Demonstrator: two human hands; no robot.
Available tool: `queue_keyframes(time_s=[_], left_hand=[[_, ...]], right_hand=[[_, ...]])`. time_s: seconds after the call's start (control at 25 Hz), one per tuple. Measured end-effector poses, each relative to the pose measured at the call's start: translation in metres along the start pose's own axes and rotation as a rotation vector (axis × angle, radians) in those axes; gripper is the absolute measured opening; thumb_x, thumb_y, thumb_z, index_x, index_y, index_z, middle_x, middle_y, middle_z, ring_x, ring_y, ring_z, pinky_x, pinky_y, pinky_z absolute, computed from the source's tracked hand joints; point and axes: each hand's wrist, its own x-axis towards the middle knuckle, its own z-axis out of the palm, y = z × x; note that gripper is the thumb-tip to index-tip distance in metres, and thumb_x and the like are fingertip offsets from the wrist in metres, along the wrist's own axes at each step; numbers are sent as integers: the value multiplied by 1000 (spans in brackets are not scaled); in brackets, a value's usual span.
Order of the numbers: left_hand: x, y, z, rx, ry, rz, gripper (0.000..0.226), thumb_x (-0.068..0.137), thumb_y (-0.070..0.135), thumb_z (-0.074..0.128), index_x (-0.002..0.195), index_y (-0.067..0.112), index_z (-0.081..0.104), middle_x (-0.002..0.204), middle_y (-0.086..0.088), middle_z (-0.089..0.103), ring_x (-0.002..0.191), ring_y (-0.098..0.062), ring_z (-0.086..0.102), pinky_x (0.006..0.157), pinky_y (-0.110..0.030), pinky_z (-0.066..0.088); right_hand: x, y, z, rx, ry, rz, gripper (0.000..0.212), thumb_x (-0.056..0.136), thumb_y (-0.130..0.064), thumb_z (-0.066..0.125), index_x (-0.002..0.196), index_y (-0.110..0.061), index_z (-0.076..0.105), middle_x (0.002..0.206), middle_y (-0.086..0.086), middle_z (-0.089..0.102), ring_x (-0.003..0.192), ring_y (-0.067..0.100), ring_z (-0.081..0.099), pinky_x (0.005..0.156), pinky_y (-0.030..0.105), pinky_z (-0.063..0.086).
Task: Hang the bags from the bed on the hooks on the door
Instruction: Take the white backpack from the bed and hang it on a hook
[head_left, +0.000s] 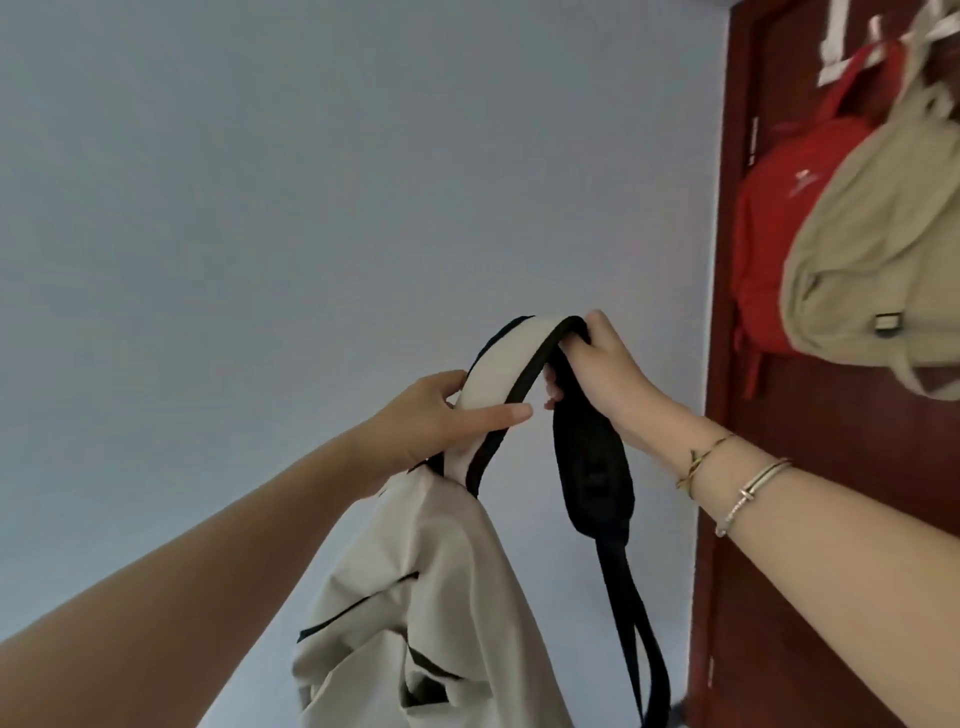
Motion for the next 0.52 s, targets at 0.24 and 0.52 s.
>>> queue_keyframes(time_s=[0.24, 0.52], left_hand=[[159, 52, 92, -207, -147, 208, 25, 75, 30, 66, 93, 14, 60, 72, -1, 77, 59, -15, 70, 48, -20, 51], [289, 180, 201, -428, -284, 438, 76, 52, 63, 78, 104, 8, 66, 97, -11, 76, 91, -29, 72, 85, -42, 57]], right_hand=[[54, -9, -125, -110, 220, -61, 15, 91, -8, 47, 85, -15, 35, 59, 10, 54, 40, 18, 46, 44, 31, 48], [81, -31, -307, -49, 274, -146, 28, 84, -8, 65, 96, -16, 41, 85, 11, 76, 68, 25, 69, 59, 29, 56]])
